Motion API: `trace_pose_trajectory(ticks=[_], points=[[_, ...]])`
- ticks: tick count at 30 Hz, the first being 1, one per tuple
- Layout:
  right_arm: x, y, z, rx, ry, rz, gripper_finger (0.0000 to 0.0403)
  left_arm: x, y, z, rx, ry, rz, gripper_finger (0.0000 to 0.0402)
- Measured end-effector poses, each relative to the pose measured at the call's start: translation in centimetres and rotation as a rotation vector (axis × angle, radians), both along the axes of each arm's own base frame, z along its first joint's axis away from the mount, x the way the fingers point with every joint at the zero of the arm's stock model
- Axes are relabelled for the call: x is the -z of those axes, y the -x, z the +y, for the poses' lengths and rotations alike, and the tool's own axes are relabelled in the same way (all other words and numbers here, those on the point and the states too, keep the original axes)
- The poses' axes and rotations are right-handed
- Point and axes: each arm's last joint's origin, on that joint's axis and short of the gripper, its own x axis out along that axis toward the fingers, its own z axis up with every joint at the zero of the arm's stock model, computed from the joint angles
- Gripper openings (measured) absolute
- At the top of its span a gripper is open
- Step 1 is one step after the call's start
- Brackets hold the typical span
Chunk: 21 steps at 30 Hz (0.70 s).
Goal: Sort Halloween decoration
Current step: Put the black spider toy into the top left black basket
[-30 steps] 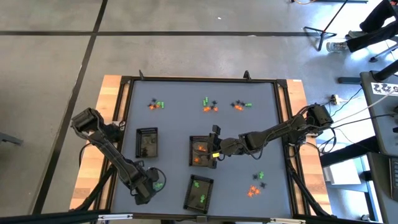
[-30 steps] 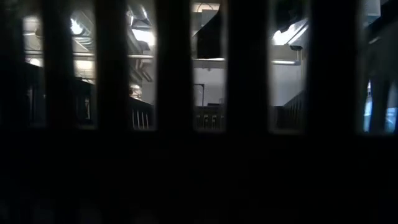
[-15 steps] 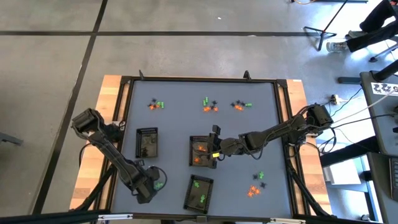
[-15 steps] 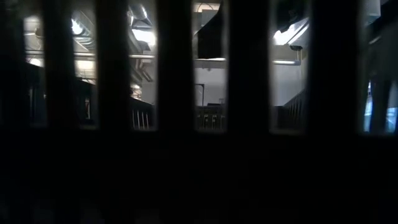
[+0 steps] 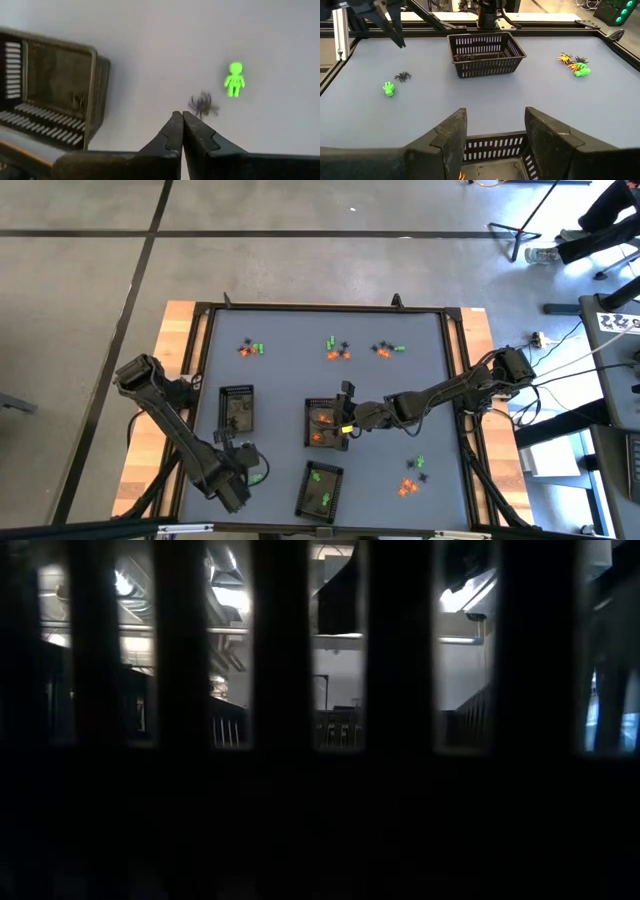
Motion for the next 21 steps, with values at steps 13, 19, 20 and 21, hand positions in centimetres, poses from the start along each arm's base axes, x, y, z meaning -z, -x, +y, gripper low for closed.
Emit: trace_pose_trajectory(ticks=[13, 19, 20, 21], points=[[0.0, 0.0, 0.0, 0.0, 0.0, 0.001, 0.0197, 4.5, 0.8, -0.4, 0.05, 0.137, -0.009, 0.0085], [0.0, 0.0, 0.0, 0.0, 0.0, 0.002, 0.0197, 5.9, 1.2, -0.1, 0.052, 0.174, 0.009, 0.012], [0.0, 0.0, 0.0, 0.0, 0.0, 0.001, 0.0197, 6.1, 1.2, -0.1, 0.052, 0.186, 0.014, 0.0121], [0.0, 0.0, 0.0, 0.0, 0.0, 0.002, 0.0197, 6.4, 1.3, 0.0, 0.049, 0.191, 0.016, 0.0122]])
